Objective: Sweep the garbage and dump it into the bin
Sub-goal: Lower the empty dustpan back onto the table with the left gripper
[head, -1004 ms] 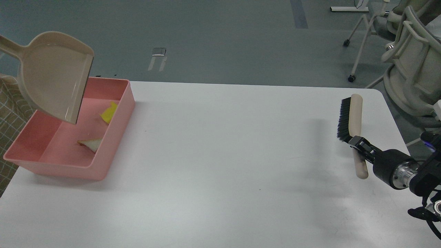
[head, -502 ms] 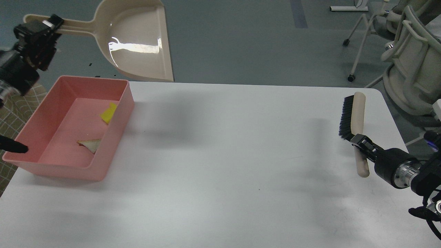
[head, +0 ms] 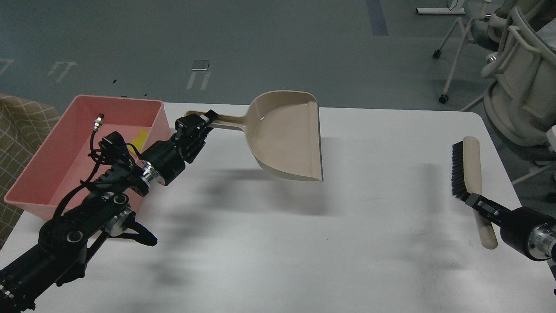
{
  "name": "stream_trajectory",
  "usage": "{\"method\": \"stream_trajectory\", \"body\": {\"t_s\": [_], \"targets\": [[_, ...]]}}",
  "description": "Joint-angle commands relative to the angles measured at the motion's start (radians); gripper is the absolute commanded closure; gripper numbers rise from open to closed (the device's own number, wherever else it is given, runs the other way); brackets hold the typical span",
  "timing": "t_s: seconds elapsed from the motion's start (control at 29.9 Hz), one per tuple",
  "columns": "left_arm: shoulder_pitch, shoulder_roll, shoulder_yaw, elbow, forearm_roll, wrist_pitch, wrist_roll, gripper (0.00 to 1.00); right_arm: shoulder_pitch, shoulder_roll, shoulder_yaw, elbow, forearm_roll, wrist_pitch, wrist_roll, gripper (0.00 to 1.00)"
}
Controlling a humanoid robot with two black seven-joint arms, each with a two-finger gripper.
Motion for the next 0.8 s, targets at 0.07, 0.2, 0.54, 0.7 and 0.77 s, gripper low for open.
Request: {"method": "stream_trajectory", "body": {"t_s": [0.07,0.2,0.54,0.7,0.77], "targets": [[0.009,-0.052,0.135,0.000,-0.001,0.092,-0.006,1.00,0.011,-0.024,-0.001,-0.009,0.000,0.000,0.002,0.98],[0.018,-0.060,0.141,0.006,-0.005,0.108,0.002,1.00,0.020,-0.036,-0.007,-0.015,0.000,0.000,0.002,0.98],[0.028,-0.058,0.124,0.051,-0.014,0.114,-0.007,0.99,0.106,-0.035,-0.171,-0.026,-0.001,0.000,0.002,0.98],[0.038,-0.058,0.130,0.051,-0.014,0.114,-0.007,0.98,0.135,-0.036,-0.205,-0.034,-0.009,0.000,0.001,0.98],[0.041,-0.058,0.129,0.051,-0.014,0.114,-0.006,0.97,0.137,-0.039,-0.206,-0.038,-0.011,0.000,0.001,0.98]]}}
